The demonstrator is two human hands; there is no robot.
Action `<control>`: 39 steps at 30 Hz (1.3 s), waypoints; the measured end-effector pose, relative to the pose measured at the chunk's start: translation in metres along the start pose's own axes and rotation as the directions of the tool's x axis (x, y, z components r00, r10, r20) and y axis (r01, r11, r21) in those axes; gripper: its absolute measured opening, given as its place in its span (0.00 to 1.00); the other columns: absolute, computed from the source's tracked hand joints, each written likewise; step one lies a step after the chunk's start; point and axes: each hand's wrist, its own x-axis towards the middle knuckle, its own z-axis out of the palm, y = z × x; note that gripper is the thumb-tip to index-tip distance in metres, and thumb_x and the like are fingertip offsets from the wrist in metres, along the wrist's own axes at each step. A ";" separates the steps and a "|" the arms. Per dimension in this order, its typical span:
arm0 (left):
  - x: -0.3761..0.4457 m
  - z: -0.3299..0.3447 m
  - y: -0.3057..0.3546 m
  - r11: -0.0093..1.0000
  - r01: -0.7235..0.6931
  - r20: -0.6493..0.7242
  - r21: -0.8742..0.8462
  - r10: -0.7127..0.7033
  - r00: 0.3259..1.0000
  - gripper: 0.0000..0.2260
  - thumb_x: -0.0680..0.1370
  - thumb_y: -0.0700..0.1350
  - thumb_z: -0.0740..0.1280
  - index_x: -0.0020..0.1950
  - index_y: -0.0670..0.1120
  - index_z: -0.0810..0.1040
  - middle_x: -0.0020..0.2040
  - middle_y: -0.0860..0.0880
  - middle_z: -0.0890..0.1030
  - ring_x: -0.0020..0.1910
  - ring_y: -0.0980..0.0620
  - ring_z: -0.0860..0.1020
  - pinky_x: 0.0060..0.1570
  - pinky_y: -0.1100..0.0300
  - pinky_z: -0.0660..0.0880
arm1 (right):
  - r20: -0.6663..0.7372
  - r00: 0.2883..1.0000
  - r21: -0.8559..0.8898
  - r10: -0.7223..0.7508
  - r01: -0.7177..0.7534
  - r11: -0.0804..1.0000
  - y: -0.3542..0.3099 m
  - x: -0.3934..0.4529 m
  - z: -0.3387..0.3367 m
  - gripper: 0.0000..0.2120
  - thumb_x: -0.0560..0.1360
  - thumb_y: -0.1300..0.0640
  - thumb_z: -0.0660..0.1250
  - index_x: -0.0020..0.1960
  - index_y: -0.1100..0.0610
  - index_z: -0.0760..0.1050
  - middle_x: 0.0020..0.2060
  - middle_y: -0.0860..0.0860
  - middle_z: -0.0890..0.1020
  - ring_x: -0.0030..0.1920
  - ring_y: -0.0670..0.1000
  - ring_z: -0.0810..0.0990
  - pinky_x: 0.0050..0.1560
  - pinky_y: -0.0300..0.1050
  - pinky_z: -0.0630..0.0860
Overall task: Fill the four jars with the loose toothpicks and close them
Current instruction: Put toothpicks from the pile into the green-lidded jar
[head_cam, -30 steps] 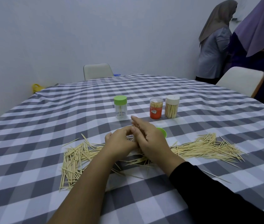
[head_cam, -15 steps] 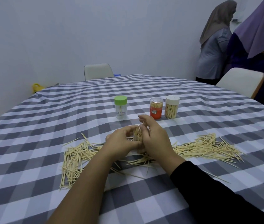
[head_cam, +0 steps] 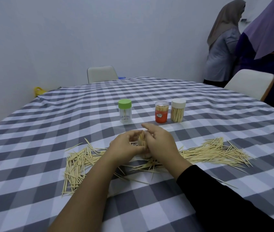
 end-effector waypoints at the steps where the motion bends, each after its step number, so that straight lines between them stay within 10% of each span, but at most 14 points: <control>1: 0.000 0.000 0.000 1.000 0.007 0.012 -0.009 -0.007 1.000 0.29 0.65 0.53 0.77 0.64 0.57 0.74 0.55 0.58 0.81 0.56 0.58 0.78 0.63 0.50 0.72 | -0.028 0.998 0.112 0.055 -0.052 0.992 0.000 0.000 -0.001 0.19 0.80 0.59 0.57 0.69 0.48 0.70 0.63 0.47 0.77 0.57 0.45 0.76 0.58 0.38 0.73; 4: 0.000 -0.001 0.000 1.000 0.010 0.011 0.007 -0.010 1.000 0.32 0.64 0.55 0.78 0.66 0.57 0.73 0.56 0.57 0.81 0.57 0.57 0.78 0.63 0.50 0.71 | 0.042 0.994 0.261 0.097 -0.105 0.960 0.001 0.000 -0.005 0.19 0.80 0.58 0.57 0.70 0.48 0.69 0.64 0.46 0.76 0.63 0.45 0.74 0.65 0.45 0.71; 9: -0.002 0.000 0.002 1.000 -0.017 -0.042 0.019 0.017 0.999 0.30 0.63 0.60 0.70 0.65 0.59 0.74 0.54 0.60 0.81 0.58 0.59 0.77 0.64 0.49 0.70 | 0.202 0.979 0.014 -0.037 0.035 0.999 -0.003 -0.003 -0.009 0.19 0.82 0.51 0.53 0.71 0.54 0.68 0.72 0.47 0.67 0.73 0.45 0.60 0.72 0.41 0.55; 17: -0.003 -0.001 0.004 1.000 0.013 -0.006 -0.007 -0.013 1.000 0.38 0.69 0.51 0.76 0.75 0.54 0.63 0.69 0.53 0.73 0.66 0.55 0.72 0.64 0.59 0.68 | 0.061 0.993 0.204 0.101 -0.112 0.973 -0.009 -0.001 -0.024 0.17 0.79 0.50 0.60 0.53 0.62 0.80 0.52 0.58 0.83 0.54 0.55 0.80 0.58 0.57 0.75; 28: -0.021 0.013 0.032 0.889 -0.361 -0.208 0.281 0.424 0.882 0.25 0.76 0.49 0.68 0.72 0.51 0.69 0.73 0.53 0.65 0.72 0.55 0.61 0.69 0.58 0.59 | 0.190 0.959 -0.315 0.210 -0.143 0.938 0.014 -0.015 -0.103 0.15 0.79 0.59 0.59 0.64 0.53 0.76 0.64 0.49 0.77 0.62 0.49 0.74 0.55 0.38 0.67; 33: -0.031 0.034 0.050 0.797 -0.472 0.034 0.378 0.497 0.867 0.23 0.75 0.54 0.68 0.69 0.53 0.71 0.69 0.55 0.71 0.67 0.57 0.66 0.68 0.58 0.65 | 0.362 0.858 -0.629 0.365 -0.064 0.775 0.036 -0.033 -0.126 0.22 0.77 0.59 0.61 0.70 0.48 0.68 0.68 0.49 0.72 0.65 0.52 0.71 0.58 0.40 0.66; 39: -0.039 0.061 0.064 0.699 -0.451 0.400 0.554 0.252 0.881 0.35 0.74 0.63 0.65 0.77 0.54 0.55 0.77 0.56 0.57 0.75 0.55 0.56 0.71 0.59 0.53 | 0.440 0.855 -0.663 0.275 0.103 0.742 0.057 -0.044 -0.128 0.20 0.77 0.61 0.59 0.69 0.53 0.68 0.65 0.51 0.74 0.63 0.54 0.73 0.62 0.43 0.67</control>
